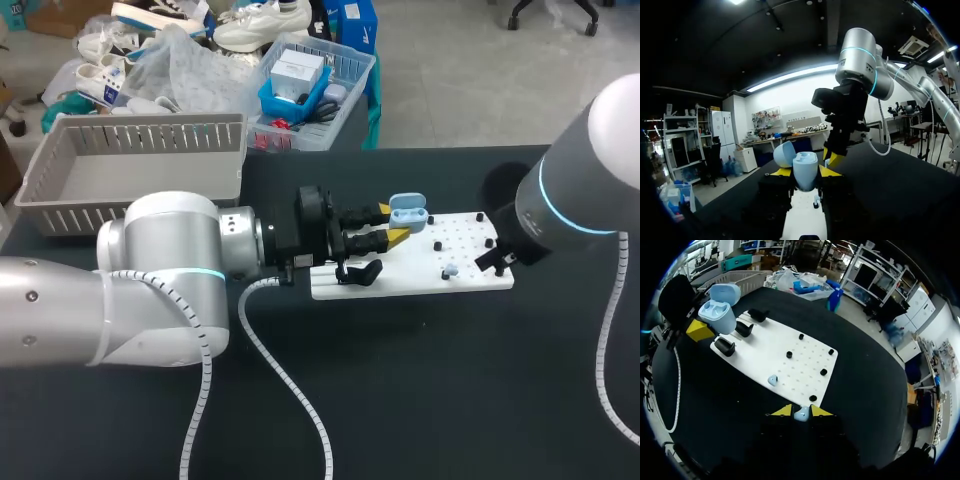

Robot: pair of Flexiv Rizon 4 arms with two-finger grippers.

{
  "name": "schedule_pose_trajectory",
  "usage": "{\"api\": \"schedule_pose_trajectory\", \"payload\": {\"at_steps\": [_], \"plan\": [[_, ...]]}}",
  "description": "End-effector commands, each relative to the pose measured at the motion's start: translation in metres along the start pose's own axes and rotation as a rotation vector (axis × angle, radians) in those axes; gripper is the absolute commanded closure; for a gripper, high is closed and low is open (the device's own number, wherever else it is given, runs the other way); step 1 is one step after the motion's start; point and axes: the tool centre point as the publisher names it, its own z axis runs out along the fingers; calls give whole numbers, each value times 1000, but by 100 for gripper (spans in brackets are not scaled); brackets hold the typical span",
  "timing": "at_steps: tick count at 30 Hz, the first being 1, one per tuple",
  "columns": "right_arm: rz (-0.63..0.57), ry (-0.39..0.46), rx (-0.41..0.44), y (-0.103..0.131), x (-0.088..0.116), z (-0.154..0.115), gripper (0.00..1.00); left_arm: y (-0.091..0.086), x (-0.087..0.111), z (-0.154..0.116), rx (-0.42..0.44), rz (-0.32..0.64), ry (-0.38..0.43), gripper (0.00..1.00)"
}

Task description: Pick up each earbud case from the left stands, insert the matching earbuds, close the lid, and place the case in the box.

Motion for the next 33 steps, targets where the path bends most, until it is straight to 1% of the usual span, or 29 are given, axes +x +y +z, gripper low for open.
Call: {"api": "schedule_pose_trajectory", "payload": {"at_steps": [1, 28, 30, 33], "plan": [[-1, 11, -4, -3, 0, -7, 100, 0, 0, 0, -4, 1, -2, 100], [-1, 11, -4, -3, 0, -7, 100, 0, 0, 0, -4, 1, -2, 100], [62, 25, -6, -5, 3, -5, 100, 0, 0, 0, -4, 1, -2, 100], [137, 55, 16, -8, 10, -5, 100, 0, 0, 0, -4, 1, -2, 100]]}}
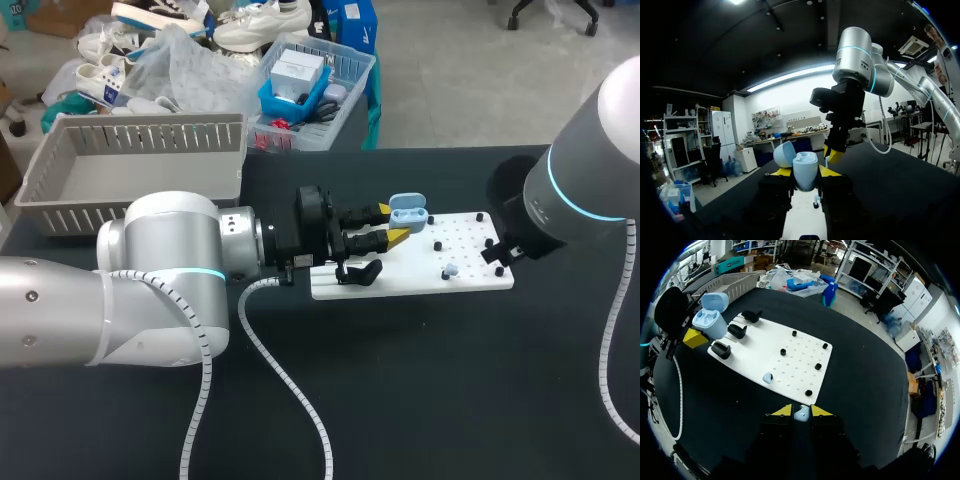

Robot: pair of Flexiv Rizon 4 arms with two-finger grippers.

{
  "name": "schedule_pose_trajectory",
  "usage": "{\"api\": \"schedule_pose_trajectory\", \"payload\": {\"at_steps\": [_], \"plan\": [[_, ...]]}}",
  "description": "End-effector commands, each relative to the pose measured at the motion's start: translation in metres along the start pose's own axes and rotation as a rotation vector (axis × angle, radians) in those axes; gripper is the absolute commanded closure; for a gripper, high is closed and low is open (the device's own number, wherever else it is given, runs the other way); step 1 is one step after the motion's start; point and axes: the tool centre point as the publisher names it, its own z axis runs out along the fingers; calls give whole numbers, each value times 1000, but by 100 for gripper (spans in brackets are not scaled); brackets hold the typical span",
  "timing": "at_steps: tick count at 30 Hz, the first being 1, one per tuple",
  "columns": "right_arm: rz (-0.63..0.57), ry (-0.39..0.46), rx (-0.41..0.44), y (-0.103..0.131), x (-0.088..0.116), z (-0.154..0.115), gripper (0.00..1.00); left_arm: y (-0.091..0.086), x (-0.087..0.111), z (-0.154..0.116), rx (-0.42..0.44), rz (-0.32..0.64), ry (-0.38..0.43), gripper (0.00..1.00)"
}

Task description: Pick up each earbud case from the left stands, insert the matching earbuds, close the lid, and place the case in the box.

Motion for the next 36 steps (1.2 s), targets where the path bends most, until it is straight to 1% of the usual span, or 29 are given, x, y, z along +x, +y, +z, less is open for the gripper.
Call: {"api": "schedule_pose_trajectory", "payload": {"at_steps": [1, 4, 8, 10, 11, 12, 13, 14, 16, 18, 20, 22, 27, 29, 31, 35, 36], "plan": [[80, 24, 39, 0, 6, -3, 100, -1, 0, 0, -4, 1, -2, 100], [148, 32, 74, -1, 14, -8, 100, -1, 0, 0, -4, 1, -2, 100], [249, 48, 98, 4, 19, -20, 100, -1, 0, 0, -4, 1, -2, 100], [326, 71, 125, 6, 21, -26, 100, -1, 0, 0, -4, 1, -2, 100], [350, 77, 103, 7, 22, -29, 100, -1, 0, 0, -4, 1, -2, 100], [395, 91, 121, 8, 22, -31, 100, -1, 0, 0, -4, 1, -2, 100], [411, 103, 136, 9, 23, -33, 100, -1, 0, 0, -4, 1, -2, 100], [425, 104, 131, 11, 23, -35, 100, -1, 0, 0, -4, 1, -2, 100], [458, 125, 146, 16, 22, -41, 100, -1, 0, 0, -4, 1, -2, 100], [486, 117, 151, 21, 20, -47, 100, -1, 0, 0, -4, 1, -2, 100], [492, 114, 175, 27, 17, -54, 100, -1, 0, 0, -4, 1, -2, 100], [498, 105, 182, 33, 11, -61, 100, -1, 0, 0, -4, 1, -2, 100], [538, 92, 206, 44, -7, -77, 100, -1, 0, 0, -4, 1, -2, 100], [562, 86, 205, 47, -15, -83, 100, -1, 0, 0, -4, 1, -2, 100], [583, 91, 184, 51, -22, -89, 100, -1, 0, 0, -4, 1, -2, 100], [631, 110, 199, 57, -34, -97, 100, -1, 0, 0, -4, 1, -2, 100], [638, 110, 193, 58, -37, -98, 100, -1, 0, 0, -4, 1, -2, 100]]}}
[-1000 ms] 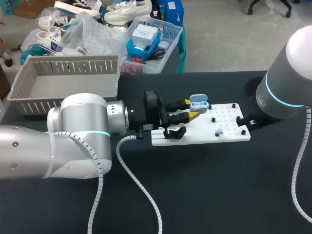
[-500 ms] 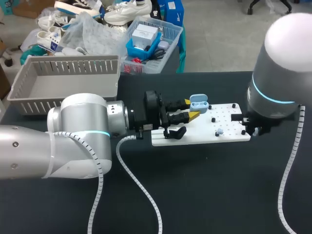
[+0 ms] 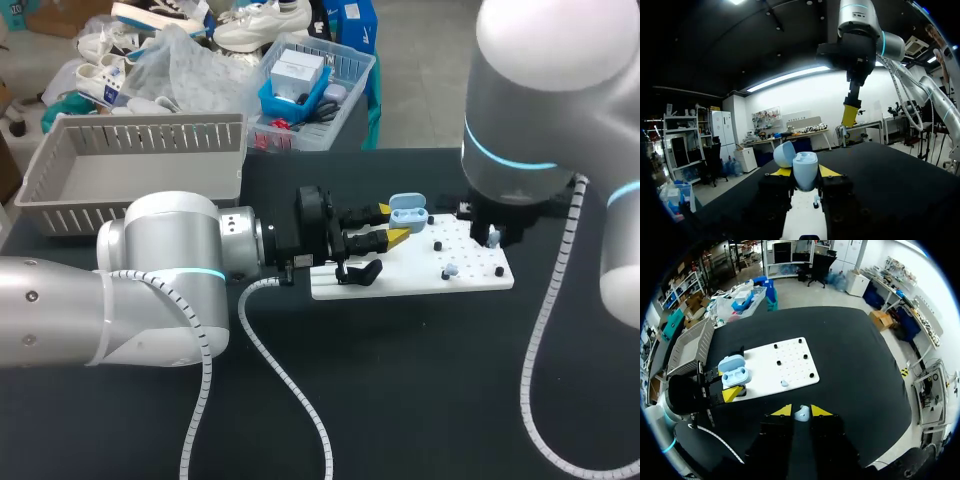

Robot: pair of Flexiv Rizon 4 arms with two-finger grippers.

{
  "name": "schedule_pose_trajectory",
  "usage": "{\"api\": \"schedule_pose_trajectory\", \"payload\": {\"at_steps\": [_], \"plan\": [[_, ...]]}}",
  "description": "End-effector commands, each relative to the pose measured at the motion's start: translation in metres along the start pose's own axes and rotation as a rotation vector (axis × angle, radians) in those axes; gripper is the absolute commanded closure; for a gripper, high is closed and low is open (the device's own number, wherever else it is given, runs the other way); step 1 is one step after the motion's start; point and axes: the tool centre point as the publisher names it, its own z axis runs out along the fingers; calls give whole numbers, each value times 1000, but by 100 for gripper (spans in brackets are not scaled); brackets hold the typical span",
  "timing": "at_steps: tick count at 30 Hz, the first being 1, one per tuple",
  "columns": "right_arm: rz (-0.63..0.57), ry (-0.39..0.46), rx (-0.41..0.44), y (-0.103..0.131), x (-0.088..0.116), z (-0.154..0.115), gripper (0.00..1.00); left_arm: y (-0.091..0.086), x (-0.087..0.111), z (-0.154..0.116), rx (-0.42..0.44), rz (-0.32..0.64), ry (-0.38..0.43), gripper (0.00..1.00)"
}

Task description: Pick up each earbud case from the left stands, insert the matching earbuds, close the lid, and place the case in the box.

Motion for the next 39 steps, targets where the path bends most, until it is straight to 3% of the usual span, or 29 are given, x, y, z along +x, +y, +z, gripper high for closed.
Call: {"api": "schedule_pose_trajectory", "payload": {"at_steps": [1, 8, 20, 28, 39], "plan": [[32, 30, 39, 13, -8, -9, 100, -1, 1, 0, -4, 1, -1, 100], [114, 61, 26, 29, -21, -18, 100, -1, 1, 0, -4, 1, -1, 100], [130, 14, 30, 62, -38, -33, 100, -1, 1, 0, -4, 1, -1, 100], [173, -8, 80, 77, -39, -25, 100, -1, 1, 0, -4, 1, -1, 100], [176, 3, 81, 87, -40, -14, 100, -1, 1, 0, -4, 1, -1, 100]]}}
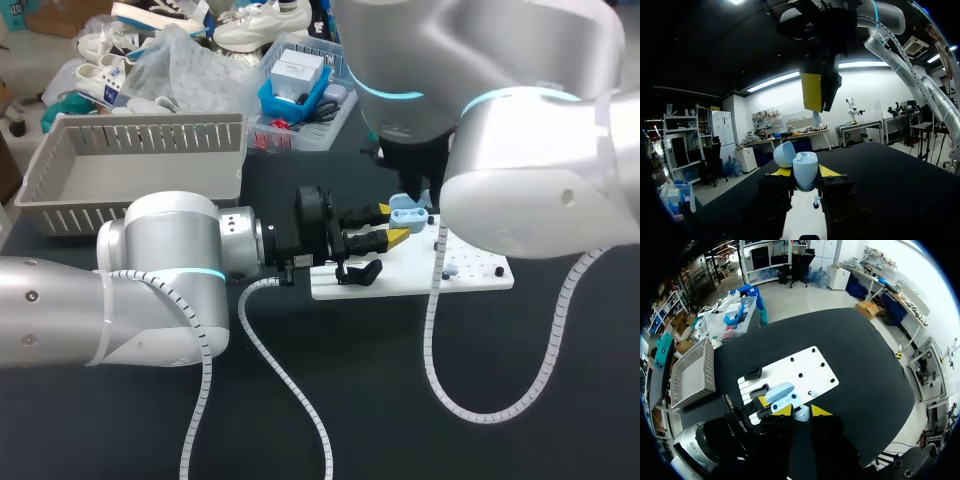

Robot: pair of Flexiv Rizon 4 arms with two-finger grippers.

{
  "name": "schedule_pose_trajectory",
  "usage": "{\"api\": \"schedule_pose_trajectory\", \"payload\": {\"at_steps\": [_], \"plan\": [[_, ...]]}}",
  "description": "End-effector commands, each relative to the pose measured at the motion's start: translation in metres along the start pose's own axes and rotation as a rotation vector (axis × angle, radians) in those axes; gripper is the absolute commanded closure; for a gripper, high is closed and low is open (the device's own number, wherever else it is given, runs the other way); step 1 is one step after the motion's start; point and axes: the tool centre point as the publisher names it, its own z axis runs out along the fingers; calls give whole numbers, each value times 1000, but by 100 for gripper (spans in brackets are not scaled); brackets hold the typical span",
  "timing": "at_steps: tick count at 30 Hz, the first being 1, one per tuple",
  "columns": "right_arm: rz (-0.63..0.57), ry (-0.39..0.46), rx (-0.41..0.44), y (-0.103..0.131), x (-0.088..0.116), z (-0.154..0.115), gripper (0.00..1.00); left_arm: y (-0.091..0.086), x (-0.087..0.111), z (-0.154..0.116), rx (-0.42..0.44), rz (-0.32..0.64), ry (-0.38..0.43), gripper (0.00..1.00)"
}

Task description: Pick up each earbud case from the left stands, insert the matching earbuds, close the lid, and place the case in the box.

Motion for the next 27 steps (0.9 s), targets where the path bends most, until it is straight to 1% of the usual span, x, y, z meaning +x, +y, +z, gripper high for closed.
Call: {"api": "schedule_pose_trajectory", "payload": {"at_steps": [1, 14, 27], "plan": [[2, 3, 7, 5, -2, 2, 100, -1, 0, 0, -4, 1, -1, 100], [11, 22, 3, 6, -5, 14, 100, -1, 0, 0, -4, 1, -1, 100], [-1, 14, 14, 9, -5, 19, 100, -1, 0, 0, -4, 1, -1, 100]]}}
